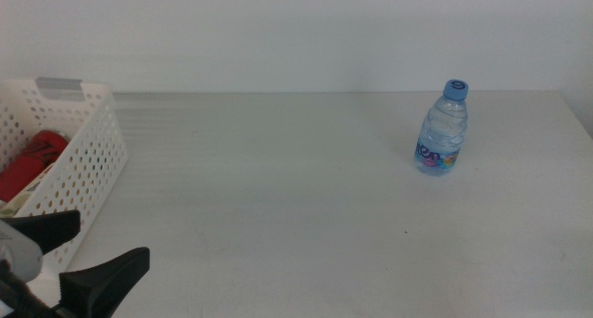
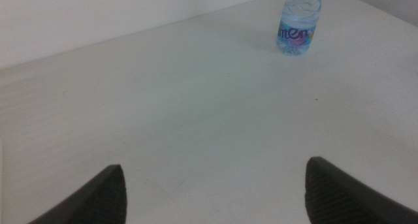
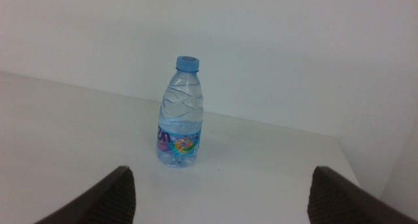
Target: Use arms to grab the bottles and put them into the dustbin to the left of the table.
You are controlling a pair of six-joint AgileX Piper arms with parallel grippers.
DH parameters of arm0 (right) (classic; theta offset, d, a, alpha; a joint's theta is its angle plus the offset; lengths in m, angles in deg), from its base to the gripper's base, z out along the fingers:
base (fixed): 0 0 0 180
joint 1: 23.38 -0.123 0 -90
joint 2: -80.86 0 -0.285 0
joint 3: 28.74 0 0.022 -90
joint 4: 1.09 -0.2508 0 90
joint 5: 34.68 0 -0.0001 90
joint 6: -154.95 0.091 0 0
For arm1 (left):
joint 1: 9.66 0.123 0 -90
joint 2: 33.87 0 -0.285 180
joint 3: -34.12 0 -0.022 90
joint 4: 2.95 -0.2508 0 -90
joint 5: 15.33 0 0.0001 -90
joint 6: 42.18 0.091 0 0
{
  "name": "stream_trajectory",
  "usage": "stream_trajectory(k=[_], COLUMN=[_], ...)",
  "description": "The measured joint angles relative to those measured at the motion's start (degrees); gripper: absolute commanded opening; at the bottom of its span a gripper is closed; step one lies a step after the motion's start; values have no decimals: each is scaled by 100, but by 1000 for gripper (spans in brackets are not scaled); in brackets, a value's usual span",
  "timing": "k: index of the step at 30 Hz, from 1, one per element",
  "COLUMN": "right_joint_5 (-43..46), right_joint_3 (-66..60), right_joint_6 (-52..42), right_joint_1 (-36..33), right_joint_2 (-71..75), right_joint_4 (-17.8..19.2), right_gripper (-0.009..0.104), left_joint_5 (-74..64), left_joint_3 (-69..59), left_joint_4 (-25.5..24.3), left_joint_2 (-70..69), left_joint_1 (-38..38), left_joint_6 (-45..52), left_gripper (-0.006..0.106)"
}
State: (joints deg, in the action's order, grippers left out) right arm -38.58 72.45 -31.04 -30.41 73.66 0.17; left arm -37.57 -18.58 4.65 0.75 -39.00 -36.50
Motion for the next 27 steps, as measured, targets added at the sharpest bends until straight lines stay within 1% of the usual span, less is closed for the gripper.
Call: stream_trajectory(k=[3, 6, 11, 15, 19, 27], right_joint_5=[-113, -313, -344, -229, 390, 2611], right_joint_3=[49, 373, 1022, 1281, 1292, 1292], right_joint_6=[0, 0, 0, 0, 47, 469], right_joint_1=[0, 0, 0, 0, 0, 0], right_joint_2=[-39, -428, -1600, -2486, -3395, -5159], right_joint_4=[0, 0, 23, 43, 43, 1], right_gripper=[71, 71, 71, 71, 71, 71], left_joint_5=[0, 0, 0, 0, 0, 0], left_joint_3=[0, 0, 0, 0, 0, 0], left_joint_4=[0, 0, 0, 0, 0, 0], left_joint_2=[0, 0, 0, 0, 0, 0], left_joint_1=[0, 0, 0, 0, 0, 0], left_joint_6=[0, 0, 0, 0, 0, 0], left_gripper=[90, 90, 90, 90, 90, 90])
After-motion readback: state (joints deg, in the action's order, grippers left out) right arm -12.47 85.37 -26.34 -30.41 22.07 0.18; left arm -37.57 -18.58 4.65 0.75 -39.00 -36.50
